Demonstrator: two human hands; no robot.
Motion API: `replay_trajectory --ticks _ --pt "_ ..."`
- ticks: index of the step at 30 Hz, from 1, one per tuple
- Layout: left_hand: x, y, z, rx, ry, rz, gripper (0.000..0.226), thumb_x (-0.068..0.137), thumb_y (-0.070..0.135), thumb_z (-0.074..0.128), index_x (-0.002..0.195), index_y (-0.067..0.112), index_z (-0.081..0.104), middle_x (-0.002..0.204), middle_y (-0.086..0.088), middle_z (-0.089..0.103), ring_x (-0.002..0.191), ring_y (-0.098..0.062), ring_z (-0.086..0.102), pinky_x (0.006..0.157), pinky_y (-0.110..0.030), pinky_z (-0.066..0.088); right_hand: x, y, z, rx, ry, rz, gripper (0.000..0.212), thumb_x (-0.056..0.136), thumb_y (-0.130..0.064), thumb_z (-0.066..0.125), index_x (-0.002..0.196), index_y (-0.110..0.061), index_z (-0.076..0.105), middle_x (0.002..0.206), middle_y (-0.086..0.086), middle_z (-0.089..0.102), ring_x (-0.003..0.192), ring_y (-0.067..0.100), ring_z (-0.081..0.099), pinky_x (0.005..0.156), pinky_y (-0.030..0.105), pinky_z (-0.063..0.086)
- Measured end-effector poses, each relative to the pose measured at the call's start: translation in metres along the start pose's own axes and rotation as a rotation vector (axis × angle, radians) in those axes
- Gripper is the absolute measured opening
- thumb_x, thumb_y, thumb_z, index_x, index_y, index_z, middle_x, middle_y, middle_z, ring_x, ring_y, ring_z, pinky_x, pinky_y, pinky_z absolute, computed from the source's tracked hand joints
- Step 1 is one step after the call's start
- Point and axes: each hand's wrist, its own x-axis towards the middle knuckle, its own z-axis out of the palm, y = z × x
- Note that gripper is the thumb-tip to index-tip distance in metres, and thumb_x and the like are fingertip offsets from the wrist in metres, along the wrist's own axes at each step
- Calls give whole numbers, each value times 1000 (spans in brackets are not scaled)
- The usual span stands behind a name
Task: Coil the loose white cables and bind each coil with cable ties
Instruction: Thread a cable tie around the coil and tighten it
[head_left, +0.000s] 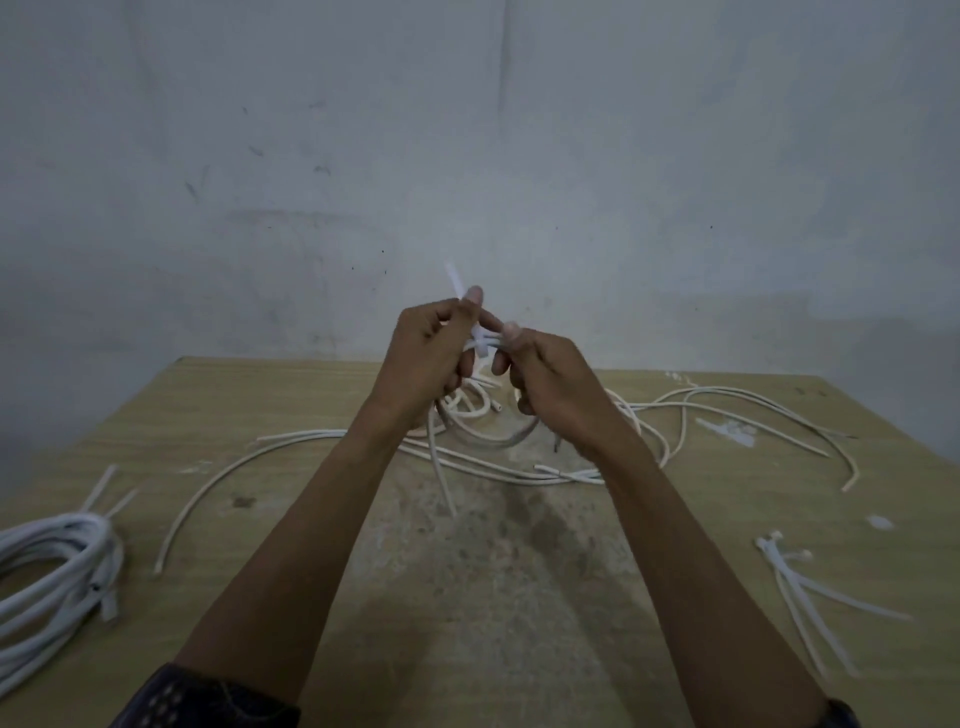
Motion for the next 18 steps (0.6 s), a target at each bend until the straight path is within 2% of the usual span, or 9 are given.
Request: replay_trajectory --ticks 3,5,6,8,9,11,12,15,18 --pt "3 0 -5 137 139 112 48 104 43 47 81 9 72 53 -4 60 40 -13 47 44 -23 36 -1 -1 25 95 138 26 49 106 -44 38 66 -18 47 49 -8 33 42 8 30 46 26 32" --pt "4 -1 -5 336 198 207 46 104 43 45 78 17 72 65 2 66 50 -6 57 52 -24 43 -3 0 30 202 139 100 49 106 -43 39 66 -15 45 53 -1 28 43 12 26 44 25 29" --pt "5 -2 -6 363 185 219 44 104 43 45 77 19 72 69 5 66 54 -3 58 53 -21 44 -3 3 29 236 116 137 49 106 -43 40 67 -14 46 53 -1 28 44 13 25 45 25 29" --pt "4 0 -6 323 105 212 42 104 39 48 74 17 70 64 8 63 52 2 56 53 -13 40 0 10 24 196 71 170 49 105 -46 42 71 -13 52 53 -3 38 45 14 36 50 31 38" --pt "3 0 -7 306 60 212 42 103 37 51 72 16 69 59 10 61 49 3 55 52 -10 39 2 13 20 117 103 149 46 103 -48 43 74 -15 57 58 -3 51 51 15 49 56 37 46" --pt "2 1 -9 325 -29 222 40 102 35 54 70 16 69 57 11 59 47 3 54 51 -9 38 5 12 10 8 248 62 34 98 -49 49 90 -22 68 87 -3 70 78 15 67 79 43 56" --pt "2 2 -9 353 -73 223 40 102 35 54 70 16 70 60 10 60 48 3 55 51 -10 38 6 10 5 6 297 16 29 99 -46 52 99 -23 71 98 -3 72 89 13 69 86 42 57" --pt "2 1 -10 445 -190 219 39 102 37 54 74 18 74 72 6 66 55 4 57 54 -18 41 3 -3 -8 -11 234 -48 28 98 -42 58 106 -22 76 101 -9 75 95 8 70 91 41 56" --pt "1 -3 -9 536 -280 215 38 100 39 55 72 24 75 76 3 68 60 1 60 60 -27 47 0 -7 -15 -363 247 -91 35 93 -55 58 109 -30 75 109 -14 74 101 6 67 97 46 50"
